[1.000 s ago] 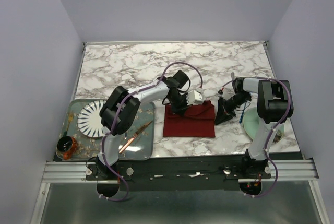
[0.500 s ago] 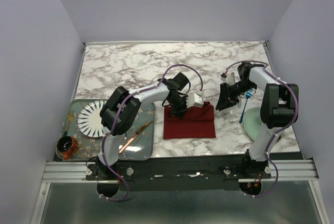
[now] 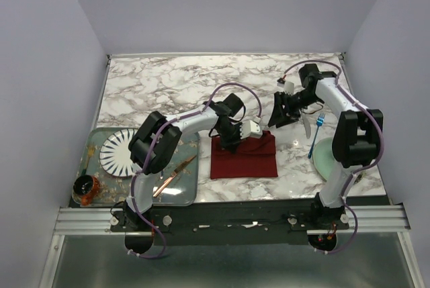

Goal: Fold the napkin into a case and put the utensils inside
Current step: Smooth out the 2/3-rectangle-folded napkin at the center of the board.

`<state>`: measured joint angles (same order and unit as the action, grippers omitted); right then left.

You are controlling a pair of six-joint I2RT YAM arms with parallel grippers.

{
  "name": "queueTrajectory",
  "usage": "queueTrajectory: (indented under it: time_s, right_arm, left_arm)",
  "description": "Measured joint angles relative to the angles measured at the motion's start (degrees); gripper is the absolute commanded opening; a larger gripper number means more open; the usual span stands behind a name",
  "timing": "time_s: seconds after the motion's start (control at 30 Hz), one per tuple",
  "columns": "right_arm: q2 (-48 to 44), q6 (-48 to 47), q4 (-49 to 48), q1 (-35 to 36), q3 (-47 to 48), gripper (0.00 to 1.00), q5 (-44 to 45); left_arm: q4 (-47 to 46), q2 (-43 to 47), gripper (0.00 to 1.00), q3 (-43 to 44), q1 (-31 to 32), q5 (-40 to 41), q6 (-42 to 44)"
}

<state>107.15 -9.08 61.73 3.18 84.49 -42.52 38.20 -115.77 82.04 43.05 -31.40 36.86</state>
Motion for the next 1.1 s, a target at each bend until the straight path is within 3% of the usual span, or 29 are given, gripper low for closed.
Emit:
queueTrajectory:
  time_s: [0.3, 0.4, 0.67, 1.1]
  right_arm:
    - [2.0, 1.6, -2.2, 4.9, 0.2, 0.52, 3.3]
    - [3.1, 1.8, -2.4, 5.3, 0.2, 0.45, 5.1]
    - [3.2, 1.7, -2.3, 6.2, -1.3, 0.01, 6.5]
    - [0.6, -1.5, -0.3, 6.4, -7.5, 0.01, 6.6]
  left_arm:
    - [-0.4, 0.0, 0.00, 0.0, 0.2, 0.3, 0.0]
    - [-0.4, 0.0, 0.00, 0.0, 0.2, 0.3, 0.0]
    - [-0.4, 0.0, 0.00, 0.0, 0.2, 0.3, 0.1]
    - [-0.4, 0.0, 0.00, 0.0, 0.2, 0.3, 0.0]
